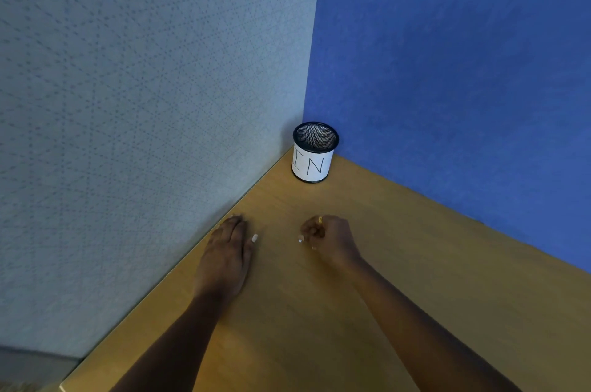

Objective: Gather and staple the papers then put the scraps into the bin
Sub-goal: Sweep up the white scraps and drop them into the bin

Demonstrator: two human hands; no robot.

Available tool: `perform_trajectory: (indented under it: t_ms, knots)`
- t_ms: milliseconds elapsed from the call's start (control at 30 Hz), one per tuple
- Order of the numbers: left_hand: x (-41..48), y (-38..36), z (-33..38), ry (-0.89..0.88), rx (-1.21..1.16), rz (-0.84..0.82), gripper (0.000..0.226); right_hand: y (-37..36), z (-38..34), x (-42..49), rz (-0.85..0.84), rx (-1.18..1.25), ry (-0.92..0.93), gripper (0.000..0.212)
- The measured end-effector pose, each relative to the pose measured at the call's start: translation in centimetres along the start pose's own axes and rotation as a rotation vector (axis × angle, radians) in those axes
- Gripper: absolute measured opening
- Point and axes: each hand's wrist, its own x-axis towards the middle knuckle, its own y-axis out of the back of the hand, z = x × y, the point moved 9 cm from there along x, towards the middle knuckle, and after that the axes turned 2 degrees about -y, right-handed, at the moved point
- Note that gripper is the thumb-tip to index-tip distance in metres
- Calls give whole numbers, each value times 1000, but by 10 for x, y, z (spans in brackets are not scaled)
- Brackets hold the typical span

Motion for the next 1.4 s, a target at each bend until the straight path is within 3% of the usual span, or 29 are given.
perform_trajectory:
  t_ms: [100,267,500,600,733,800,867,967,1133,1233,1400]
  knots:
    - [-1,-1,-1,5,4,-14,74,-2,2,-7,-3,-24,0,7]
    - [0,-2,-1,15,-6,-24,54,-4,1,-7,6,-23,-4,10]
    - [0,-1,-1,10,-11,-26,68,-8,-1,-3,-27,-80,-48,8]
    - [-1,-2,-1,16,-13,-31,55,-16,-3,0,-115,-208,-98,17]
    - [-1,-1,0,14,-7,-33,57,-13,-6,-4,-92,-216,-101,14]
    - [-1,-1,-1,16,-7,-34,55,-9,1,-4,-86,-88,-161,20]
    - [-1,-1,-1,16,-10,-28,56,-7,11,-3,-90,253,-262,28]
    - [0,-1,-1,12,-5,-19,73,-8,18,-7,-123,775,-439,18]
    - [0,0,-1,16,-6,-19,73,-9,17,-12,-152,1011,-522,18]
    - [0,-1,-1,19,-9,-29,56,-10,18,-10,-143,939,-492,17]
    - [0,-2,-1,16,-9,-38,53,5,13,-3,-40,187,-206,23]
